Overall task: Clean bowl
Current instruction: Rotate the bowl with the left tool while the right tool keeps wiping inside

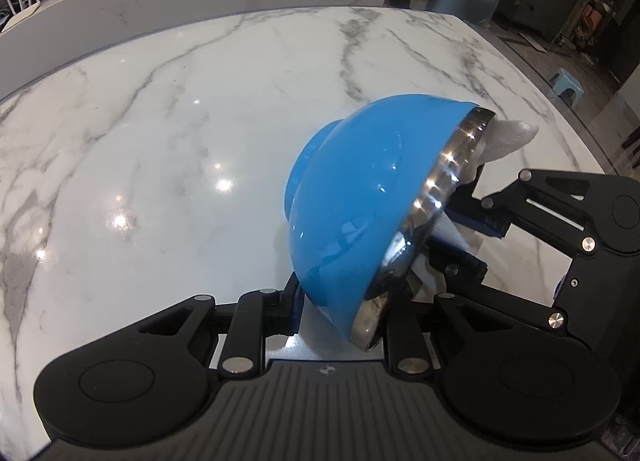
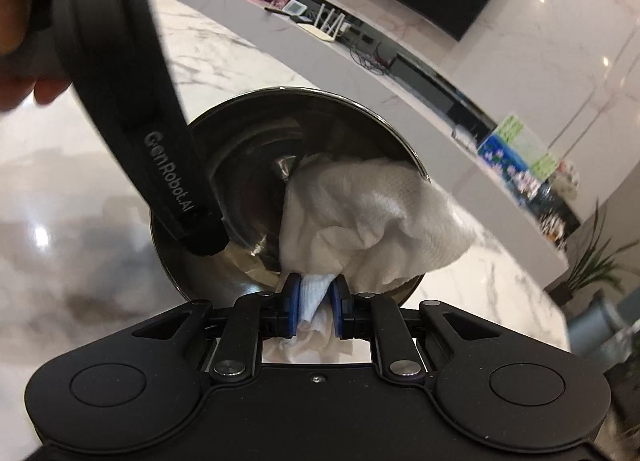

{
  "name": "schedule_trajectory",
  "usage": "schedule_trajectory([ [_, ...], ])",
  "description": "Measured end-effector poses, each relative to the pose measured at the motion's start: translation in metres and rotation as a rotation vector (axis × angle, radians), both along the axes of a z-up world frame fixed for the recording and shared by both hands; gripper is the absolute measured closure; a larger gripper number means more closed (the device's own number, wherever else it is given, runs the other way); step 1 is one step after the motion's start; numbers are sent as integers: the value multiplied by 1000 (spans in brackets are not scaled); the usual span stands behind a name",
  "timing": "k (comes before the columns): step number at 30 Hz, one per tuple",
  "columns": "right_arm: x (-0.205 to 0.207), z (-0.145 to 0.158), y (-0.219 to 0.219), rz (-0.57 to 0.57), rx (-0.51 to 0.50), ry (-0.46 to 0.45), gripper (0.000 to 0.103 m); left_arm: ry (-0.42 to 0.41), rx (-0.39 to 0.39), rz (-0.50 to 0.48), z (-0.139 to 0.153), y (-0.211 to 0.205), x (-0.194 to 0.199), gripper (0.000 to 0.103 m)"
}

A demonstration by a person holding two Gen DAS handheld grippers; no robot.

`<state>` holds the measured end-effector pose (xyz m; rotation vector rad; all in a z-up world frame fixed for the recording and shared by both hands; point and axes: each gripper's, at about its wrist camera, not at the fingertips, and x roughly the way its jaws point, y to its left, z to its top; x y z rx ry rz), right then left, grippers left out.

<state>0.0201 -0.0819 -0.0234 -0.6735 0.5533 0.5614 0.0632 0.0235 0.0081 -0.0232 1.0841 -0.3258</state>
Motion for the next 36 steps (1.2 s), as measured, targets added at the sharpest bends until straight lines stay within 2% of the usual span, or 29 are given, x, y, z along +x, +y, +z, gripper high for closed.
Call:
schedule_trajectory([
  [6, 8, 5, -7, -38, 70, 79, 89, -5, -76, 80, -3, 5, 1, 80],
  [10, 12, 8, -14, -64, 145, 144, 89, -11, -96, 144, -6, 7, 0, 71],
  [15, 18, 11, -22, -88, 248, 231, 89, -20, -81, 158, -7, 4, 1, 72],
  [19, 18, 14, -26, -83, 321, 285, 89, -45, -73, 171, -4, 7, 1, 82],
  [24, 17, 14, -26, -80, 316, 281, 89, -40, -87, 164, -2, 11, 3, 85],
  [28, 15, 14, -22, -67, 249, 212, 89, -18, -85, 153, -2, 12, 5, 85],
  [32, 4, 11, -16, -73, 131, 82, 89, 12, -101, 150, -3, 15, 7, 85],
  [36, 4, 8, -15, -68, 84, 24, 89, 54, -135, 143, -6, 18, 10, 85],
])
